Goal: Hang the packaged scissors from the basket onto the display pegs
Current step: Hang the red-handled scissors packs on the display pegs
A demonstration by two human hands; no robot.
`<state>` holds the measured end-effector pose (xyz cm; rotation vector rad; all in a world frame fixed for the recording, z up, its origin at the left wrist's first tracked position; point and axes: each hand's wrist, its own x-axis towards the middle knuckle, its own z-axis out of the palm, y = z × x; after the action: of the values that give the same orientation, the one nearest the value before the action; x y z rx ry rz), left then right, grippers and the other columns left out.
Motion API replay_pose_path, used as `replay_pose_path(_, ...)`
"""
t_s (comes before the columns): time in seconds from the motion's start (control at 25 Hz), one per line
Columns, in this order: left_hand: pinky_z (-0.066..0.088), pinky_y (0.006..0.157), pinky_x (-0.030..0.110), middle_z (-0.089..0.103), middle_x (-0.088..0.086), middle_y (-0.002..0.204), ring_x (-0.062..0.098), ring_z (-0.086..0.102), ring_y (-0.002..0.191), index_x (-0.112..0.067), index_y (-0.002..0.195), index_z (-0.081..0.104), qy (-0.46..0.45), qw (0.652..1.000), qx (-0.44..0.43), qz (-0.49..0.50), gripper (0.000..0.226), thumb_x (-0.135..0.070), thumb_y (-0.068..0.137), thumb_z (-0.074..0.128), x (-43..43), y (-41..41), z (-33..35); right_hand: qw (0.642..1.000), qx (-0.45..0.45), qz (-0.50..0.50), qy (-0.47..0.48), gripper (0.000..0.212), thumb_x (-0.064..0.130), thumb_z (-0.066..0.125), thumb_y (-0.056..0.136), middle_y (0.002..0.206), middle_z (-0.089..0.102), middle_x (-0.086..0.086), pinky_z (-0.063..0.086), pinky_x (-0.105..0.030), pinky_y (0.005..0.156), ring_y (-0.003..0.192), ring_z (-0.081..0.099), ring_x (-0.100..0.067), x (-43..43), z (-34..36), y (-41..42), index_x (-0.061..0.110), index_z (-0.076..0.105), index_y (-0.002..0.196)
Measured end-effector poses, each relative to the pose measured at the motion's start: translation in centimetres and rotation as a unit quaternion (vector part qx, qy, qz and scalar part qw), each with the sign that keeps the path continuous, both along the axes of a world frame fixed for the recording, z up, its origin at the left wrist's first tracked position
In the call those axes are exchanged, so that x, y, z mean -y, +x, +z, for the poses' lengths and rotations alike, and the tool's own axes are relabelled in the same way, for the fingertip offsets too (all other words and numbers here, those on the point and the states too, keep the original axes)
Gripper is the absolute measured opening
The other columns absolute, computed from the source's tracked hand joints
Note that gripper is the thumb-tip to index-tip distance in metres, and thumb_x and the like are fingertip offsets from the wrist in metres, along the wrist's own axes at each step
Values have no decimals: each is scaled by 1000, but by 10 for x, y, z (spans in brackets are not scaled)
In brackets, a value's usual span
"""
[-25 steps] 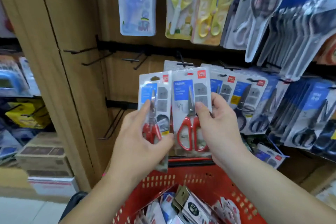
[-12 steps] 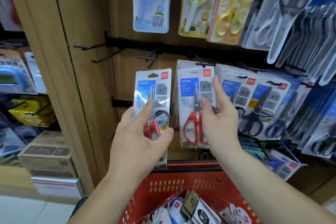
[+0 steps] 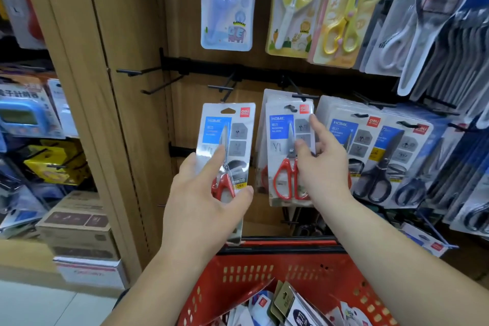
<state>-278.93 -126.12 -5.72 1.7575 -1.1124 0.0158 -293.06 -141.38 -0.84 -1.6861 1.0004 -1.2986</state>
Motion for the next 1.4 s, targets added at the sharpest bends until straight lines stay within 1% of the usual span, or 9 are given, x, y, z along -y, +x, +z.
replay_pose_path(0.08,59,95,35,37,-24,146,9,49,132,-53,155,34,-7,1000,21,5,84,-62,80,70,-1,-3,2,999,-41,-25,-18,54,25,64,104,130,62,1,58,-19,79,109,66,-9,3,1,0,37,47,154)
replay_pose_path(0.16,61,89,32,37,-20,147,10,52,130,-50,152,38,-16,998,56,8,83,-59,75,68,-2,-9,0,993,-77,-53,-71,49,29,67,102,133,54,5,43,-7,96,119,57,-7,-2,1,-1,31,53,149)
replay_pose_path(0.24,61,79,32,39,-13,149,12,52,129,-44,151,43,-23,995,97,29,83,-54,72,68,-2,-13,-5,988,-77,-53,-125,32,27,68,101,125,51,8,34,5,83,115,54,-6,-11,3,1,30,63,132)
replay_pose_path(0.4,57,76,28,36,-5,152,15,50,130,-38,155,43,-2,991,99,93,87,-53,76,79,2,2,-5,992,-31,42,-116,8,24,67,101,104,69,12,44,-3,77,95,63,3,-20,13,10,32,70,102)
replay_pose_path(0.56,54,83,26,31,-6,156,14,42,137,-40,158,37,16,989,114,96,89,-55,81,79,9,10,-11,990,-33,100,-95,11,27,66,102,87,73,14,49,-7,77,90,67,2,-24,12,22,26,76,96)
replay_pose_path(0.76,48,84,23,27,-7,158,11,37,137,-42,160,32,24,986,125,107,87,-60,85,74,19,17,-11,988,-36,116,-92,11,32,66,101,87,72,23,51,-7,78,92,67,2,-17,12,27,32,75,96)
replay_pose_path(0.92,53,97,27,22,-10,160,8,32,140,-47,161,25,47,989,105,92,88,-65,88,71,35,27,-7,986,-40,136,-88,12,32,65,102,88,73,23,53,-9,76,91,68,1,-17,15,32,32,75,95)
replay_pose_path(1.16,53,110,48,22,-10,168,25,47,143,-46,160,31,94,994,36,47,86,-50,89,79,41,37,-15,987,-63,138,-58,15,28,68,101,79,75,4,64,-40,74,79,73,-16,-15,11,17,26,77,89)
replay_pose_path(1.4,47,111,33,46,-7,154,17,55,133,-26,161,40,135,990,33,-31,76,-42,95,74,2,12,-27,985,-96,140,5,21,23,72,97,74,76,3,63,-49,79,80,74,-23,-33,-17,-13,20,78,76)
